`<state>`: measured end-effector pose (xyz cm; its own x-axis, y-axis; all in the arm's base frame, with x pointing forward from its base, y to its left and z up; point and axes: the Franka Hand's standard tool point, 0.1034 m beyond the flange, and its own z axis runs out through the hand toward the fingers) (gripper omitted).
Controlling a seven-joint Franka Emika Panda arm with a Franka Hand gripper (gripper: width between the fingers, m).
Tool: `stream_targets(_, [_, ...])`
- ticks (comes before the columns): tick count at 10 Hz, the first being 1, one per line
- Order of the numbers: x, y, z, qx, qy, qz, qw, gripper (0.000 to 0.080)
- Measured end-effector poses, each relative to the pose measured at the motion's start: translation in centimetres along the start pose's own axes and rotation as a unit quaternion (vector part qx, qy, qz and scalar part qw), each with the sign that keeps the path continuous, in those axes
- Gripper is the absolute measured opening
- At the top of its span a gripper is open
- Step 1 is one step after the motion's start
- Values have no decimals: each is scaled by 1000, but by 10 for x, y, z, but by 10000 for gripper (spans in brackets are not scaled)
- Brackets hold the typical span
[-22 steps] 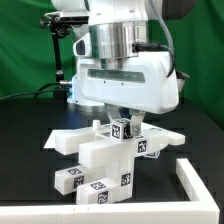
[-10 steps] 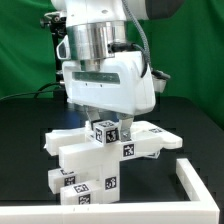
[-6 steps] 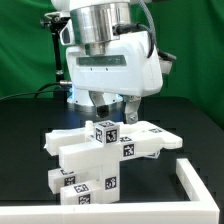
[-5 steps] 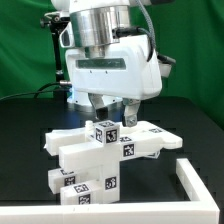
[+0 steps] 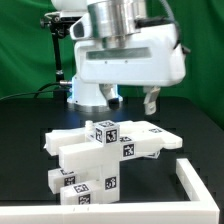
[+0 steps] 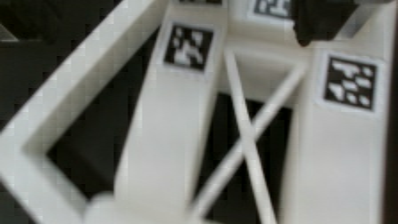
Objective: Assemble chair
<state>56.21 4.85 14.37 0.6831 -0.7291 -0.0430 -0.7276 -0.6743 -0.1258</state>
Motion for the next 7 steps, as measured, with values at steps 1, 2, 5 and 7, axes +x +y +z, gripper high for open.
stream_targets(1, [-17,5,-1,-4,-7,-9,1000,649])
stream_targets(2, [-24,6,-5,-3,-4,-39,999,649])
stream_targets(5, [-20,8,-5,5,6,-115,993,649])
stream_targets(7, [-45,7,-5,-3,8,-97,995,649])
